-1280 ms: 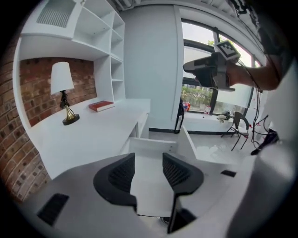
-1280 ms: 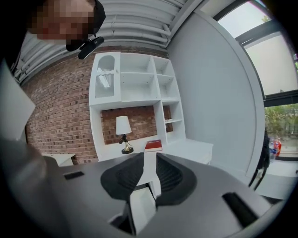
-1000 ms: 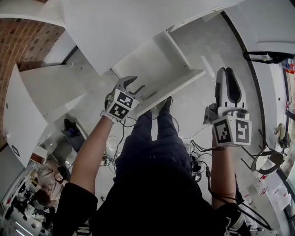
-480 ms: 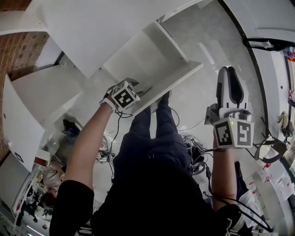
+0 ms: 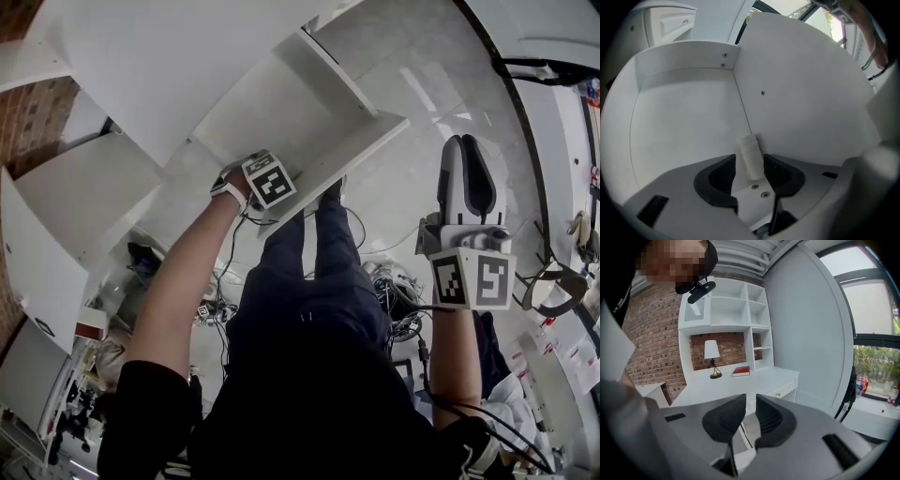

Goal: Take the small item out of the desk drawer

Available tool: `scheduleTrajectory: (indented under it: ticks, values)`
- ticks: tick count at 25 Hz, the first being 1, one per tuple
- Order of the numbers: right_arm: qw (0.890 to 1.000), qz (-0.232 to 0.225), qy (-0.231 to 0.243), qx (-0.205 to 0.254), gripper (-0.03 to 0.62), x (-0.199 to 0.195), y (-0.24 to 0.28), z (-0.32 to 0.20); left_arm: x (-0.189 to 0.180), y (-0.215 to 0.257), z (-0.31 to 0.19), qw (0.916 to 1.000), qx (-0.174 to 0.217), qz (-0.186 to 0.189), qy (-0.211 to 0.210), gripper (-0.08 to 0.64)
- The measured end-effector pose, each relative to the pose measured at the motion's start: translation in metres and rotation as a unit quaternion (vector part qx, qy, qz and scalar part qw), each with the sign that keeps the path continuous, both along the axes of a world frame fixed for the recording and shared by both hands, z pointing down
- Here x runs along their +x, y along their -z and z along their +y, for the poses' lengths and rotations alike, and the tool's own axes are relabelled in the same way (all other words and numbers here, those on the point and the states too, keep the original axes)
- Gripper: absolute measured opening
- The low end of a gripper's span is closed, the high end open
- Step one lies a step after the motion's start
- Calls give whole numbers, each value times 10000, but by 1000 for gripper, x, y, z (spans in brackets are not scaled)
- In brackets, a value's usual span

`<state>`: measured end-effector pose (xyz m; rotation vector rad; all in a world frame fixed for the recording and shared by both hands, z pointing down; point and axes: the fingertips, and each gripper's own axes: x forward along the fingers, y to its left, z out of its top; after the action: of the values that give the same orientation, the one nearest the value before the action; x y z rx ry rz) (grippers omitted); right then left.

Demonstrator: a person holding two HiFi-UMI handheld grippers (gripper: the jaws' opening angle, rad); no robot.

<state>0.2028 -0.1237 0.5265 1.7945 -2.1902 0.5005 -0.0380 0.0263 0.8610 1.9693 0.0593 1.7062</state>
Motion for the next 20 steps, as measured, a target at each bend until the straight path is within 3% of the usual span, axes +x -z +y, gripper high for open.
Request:
scheduleTrajectory:
  ticks: [4, 11, 18, 20]
  values:
    - [10000, -17, -31, -60, 63, 3, -4, 2, 6, -8, -1, 9992, -279, -94, 261, 187]
    - [9999, 30, -48, -100, 63, 10, -9, 3, 9, -20, 4, 9986, -483, -188, -59, 187]
    - [9998, -9, -78, -203, 58, 15, -17, 10, 11, -27, 5, 9934, -884, -299, 660, 184]
    - [9997, -73, -111, -214, 57, 17, -16, 11, 14, -25, 8, 9932, -930, -248, 652, 115]
